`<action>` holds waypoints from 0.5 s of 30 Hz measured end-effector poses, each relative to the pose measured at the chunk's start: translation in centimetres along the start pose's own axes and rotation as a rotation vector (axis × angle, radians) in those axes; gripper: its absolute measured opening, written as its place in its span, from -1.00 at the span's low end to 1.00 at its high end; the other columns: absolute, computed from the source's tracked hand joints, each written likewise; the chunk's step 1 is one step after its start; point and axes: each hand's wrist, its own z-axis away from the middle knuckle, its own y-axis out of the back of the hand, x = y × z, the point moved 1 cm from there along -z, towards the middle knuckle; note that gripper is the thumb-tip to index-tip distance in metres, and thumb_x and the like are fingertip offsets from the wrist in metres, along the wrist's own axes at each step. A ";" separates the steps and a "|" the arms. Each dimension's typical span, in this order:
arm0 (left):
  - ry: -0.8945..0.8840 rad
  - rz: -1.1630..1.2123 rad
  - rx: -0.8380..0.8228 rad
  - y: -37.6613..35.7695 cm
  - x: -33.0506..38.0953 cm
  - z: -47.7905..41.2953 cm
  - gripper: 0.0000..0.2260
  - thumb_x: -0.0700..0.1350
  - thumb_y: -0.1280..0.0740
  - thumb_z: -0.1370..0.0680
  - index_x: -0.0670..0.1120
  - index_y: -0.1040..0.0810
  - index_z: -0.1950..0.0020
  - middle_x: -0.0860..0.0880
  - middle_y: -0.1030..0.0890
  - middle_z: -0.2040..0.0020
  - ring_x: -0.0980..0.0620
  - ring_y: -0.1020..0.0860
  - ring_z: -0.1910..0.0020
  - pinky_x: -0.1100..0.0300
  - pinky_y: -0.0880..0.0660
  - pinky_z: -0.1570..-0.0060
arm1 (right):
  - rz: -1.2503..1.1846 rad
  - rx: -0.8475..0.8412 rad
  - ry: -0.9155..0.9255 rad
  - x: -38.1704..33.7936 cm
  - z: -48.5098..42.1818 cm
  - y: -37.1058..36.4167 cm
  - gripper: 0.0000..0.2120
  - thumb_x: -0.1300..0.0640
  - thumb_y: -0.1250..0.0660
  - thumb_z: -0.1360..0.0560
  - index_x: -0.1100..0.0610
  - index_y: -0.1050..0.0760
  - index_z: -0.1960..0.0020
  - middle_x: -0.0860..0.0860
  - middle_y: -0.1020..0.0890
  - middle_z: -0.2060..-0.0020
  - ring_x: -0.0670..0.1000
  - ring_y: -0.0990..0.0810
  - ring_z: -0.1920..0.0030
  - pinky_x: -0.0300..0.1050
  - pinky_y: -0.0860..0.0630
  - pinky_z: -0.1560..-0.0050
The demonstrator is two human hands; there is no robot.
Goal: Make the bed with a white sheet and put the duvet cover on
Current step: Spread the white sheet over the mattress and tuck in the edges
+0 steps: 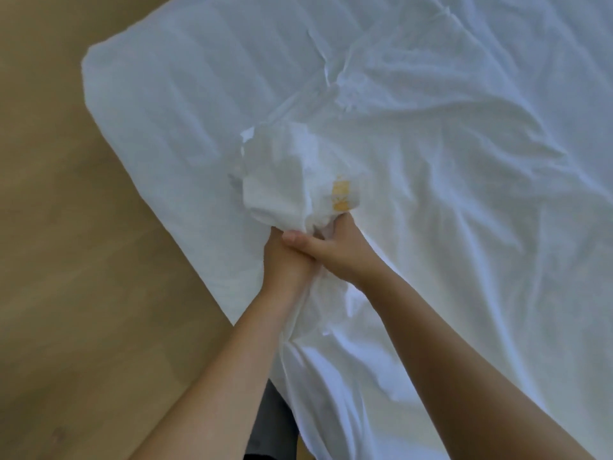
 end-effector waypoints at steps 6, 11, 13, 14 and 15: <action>-0.199 -0.369 -0.146 -0.6 0.8 0.1 -0.51 -0.11 -0.32 -0.49 0.02 -0.32 -0.41 0.02 -0.61 -0.09 0.00 -0.58 -0.08 0.23 -0.43 0.07 | -0.158 0.260 -0.095 -0.9 -1.3 0.0 -0.74 0.09 -0.47 -0.38 -0.10 -0.51 -0.02 -0.20 -0.65 0.13 -0.22 -0.62 0.07 -0.30 -0.55 0.07; -0.049 -0.227 -0.287 -0.5 -2.5 3.5 0.00 0.05 -0.49 -0.32 0.20 0.17 -0.51 0.08 -0.39 -0.35 0.08 -0.45 -0.25 0.16 -0.44 -0.15 | -0.326 0.385 -0.234 -1.2 -2.0 2.5 -0.90 0.16 -0.39 -0.45 -0.02 -0.53 0.10 -0.04 -0.66 0.19 -0.01 -0.65 0.12 -0.07 -0.59 0.08; 0.028 -0.269 -0.349 -1.3 -4.4 5.3 -0.06 0.02 -0.49 -0.33 0.11 0.07 -0.52 0.08 -0.39 -0.34 0.03 -0.44 -0.27 0.10 -0.45 -0.19 | -0.400 0.434 -0.249 -1.3 -2.2 3.0 -0.86 0.19 -0.39 -0.45 0.01 -0.53 0.03 0.00 -0.65 0.16 0.01 -0.64 0.12 -0.09 -0.58 0.11; 0.080 -0.262 -0.343 -1.6 -5.2 5.8 -0.16 -0.02 -0.48 -0.35 0.07 -0.06 -0.50 0.08 -0.45 -0.25 0.01 -0.48 -0.21 0.13 -0.46 -0.14 | -0.425 0.452 -0.244 -1.3 -2.1 3.2 -0.83 0.20 -0.39 -0.44 0.03 -0.53 -0.01 0.00 -0.65 0.15 0.00 -0.64 0.13 -0.11 -0.58 0.14; 0.114 -0.227 -0.316 -1.8 -5.7 6.0 -0.32 -0.05 -0.48 -0.37 0.06 -0.23 -0.41 0.12 -0.51 -0.12 0.00 -0.53 -0.13 0.19 -0.47 -0.04 | -0.448 0.468 -0.241 -1.3 -1.9 3.4 -0.81 0.21 -0.39 -0.45 0.05 -0.53 -0.05 0.01 -0.65 0.14 0.00 -0.65 0.13 -0.12 -0.58 0.15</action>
